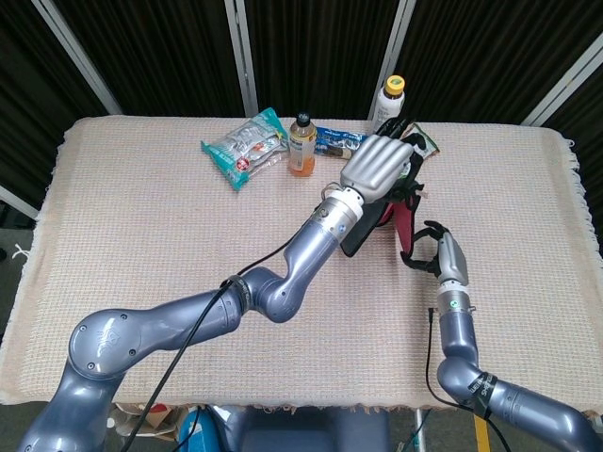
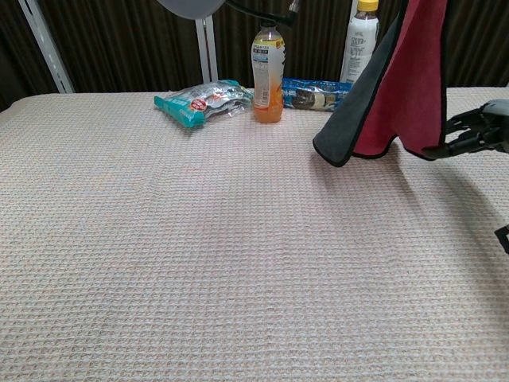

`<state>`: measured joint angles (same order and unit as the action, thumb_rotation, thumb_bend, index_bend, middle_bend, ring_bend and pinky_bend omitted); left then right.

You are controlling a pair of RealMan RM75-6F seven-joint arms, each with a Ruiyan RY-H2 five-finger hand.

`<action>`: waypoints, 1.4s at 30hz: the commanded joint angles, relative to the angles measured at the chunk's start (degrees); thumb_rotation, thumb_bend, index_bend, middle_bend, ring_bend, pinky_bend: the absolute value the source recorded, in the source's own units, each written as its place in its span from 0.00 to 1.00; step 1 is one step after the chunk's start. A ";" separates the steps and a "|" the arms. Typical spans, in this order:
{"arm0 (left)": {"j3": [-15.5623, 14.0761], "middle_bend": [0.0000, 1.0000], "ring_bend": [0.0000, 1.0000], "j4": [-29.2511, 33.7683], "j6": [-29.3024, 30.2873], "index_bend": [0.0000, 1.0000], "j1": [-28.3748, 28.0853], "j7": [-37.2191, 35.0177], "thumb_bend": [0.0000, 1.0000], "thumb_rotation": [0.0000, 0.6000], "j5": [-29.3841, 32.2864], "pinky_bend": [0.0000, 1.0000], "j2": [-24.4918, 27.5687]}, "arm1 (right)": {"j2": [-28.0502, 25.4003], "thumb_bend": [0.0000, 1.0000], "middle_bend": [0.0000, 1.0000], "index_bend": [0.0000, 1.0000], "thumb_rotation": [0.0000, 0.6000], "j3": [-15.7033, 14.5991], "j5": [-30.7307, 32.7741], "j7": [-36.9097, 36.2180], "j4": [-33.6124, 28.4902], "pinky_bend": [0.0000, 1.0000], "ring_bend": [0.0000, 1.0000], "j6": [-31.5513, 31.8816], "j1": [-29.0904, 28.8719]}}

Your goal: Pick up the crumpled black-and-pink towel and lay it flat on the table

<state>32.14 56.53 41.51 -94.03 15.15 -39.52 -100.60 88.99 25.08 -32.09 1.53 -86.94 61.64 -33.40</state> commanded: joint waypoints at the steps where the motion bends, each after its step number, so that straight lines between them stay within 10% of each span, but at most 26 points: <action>1: -0.11 0.24 0.00 0.21 0.18 0.61 0.15 -0.03 0.52 1.00 -0.09 0.05 0.24 | 0.24 0.30 0.22 0.57 1.00 0.11 -0.20 -0.01 0.19 0.12 0.12 0.42 0.07; 42: -2.01 0.24 0.00 6.22 1.76 0.61 4.28 -0.87 0.52 1.00 0.19 0.05 4.75 | -2.77 0.78 0.36 0.83 1.00 0.94 -4.37 -2.78 -1.58 0.13 0.22 1.30 3.67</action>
<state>30.19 62.68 43.25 -89.84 14.35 -39.31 -95.90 86.27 26.00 -36.42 -1.21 -88.52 62.98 -29.76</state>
